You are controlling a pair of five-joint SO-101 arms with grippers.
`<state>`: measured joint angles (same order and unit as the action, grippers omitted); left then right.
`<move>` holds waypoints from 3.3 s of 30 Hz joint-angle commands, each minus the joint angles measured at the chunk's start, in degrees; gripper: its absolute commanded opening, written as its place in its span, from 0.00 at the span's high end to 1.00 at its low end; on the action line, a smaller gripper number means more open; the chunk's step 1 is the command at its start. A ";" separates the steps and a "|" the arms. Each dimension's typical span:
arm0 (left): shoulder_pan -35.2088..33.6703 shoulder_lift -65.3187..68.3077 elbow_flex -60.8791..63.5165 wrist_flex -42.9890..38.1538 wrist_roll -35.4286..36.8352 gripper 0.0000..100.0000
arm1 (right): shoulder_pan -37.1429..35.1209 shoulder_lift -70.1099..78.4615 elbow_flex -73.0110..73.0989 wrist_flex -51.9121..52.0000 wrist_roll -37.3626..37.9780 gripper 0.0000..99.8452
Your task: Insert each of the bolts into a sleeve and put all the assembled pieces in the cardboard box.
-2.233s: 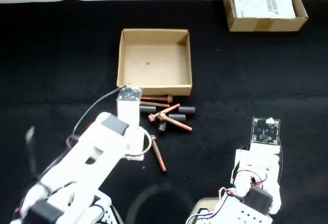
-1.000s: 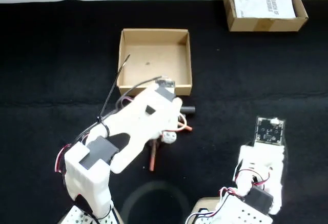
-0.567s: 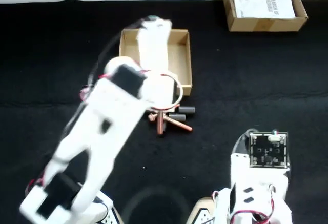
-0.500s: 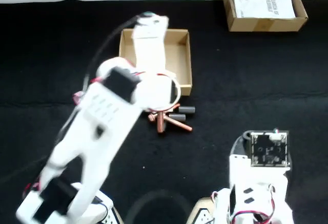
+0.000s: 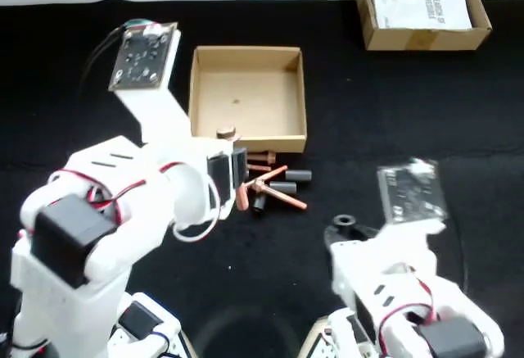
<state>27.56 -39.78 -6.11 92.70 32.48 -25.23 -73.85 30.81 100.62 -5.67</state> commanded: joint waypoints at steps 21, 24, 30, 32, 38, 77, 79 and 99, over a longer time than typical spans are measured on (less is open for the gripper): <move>-6.81 -31.87 48.84 -37.10 -2.81 0.99 | -12.62 13.05 0.13 -19.21 2.99 0.99; -6.81 -32.66 51.03 -39.56 -2.81 0.99 | -12.62 11.56 4.26 -23.52 2.99 0.99; -6.81 -32.66 55.60 -47.38 -2.81 0.99 | -12.70 -3.38 27.12 -43.56 3.25 0.99; -6.73 -32.57 56.84 -50.37 -2.81 0.99 | -12.70 -9.45 33.98 -48.75 4.31 0.99; -6.46 -28.88 59.12 -57.32 -2.81 0.99 | -12.70 -22.02 47.16 -52.62 8.09 0.99; 1.71 -15.34 51.91 -56.70 -5.27 0.99 | -9.89 -28.18 54.46 -54.46 8.18 0.99; 1.71 -15.34 52.79 -56.79 -5.27 0.99 | -9.27 -28.18 54.37 -54.55 8.18 0.99; 5.85 -15.43 53.49 -54.77 -2.55 0.99 | -6.73 -28.18 54.02 -54.55 8.18 0.99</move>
<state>33.10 -55.16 48.40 37.93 30.11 -34.20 -101.63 85.67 47.16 2.07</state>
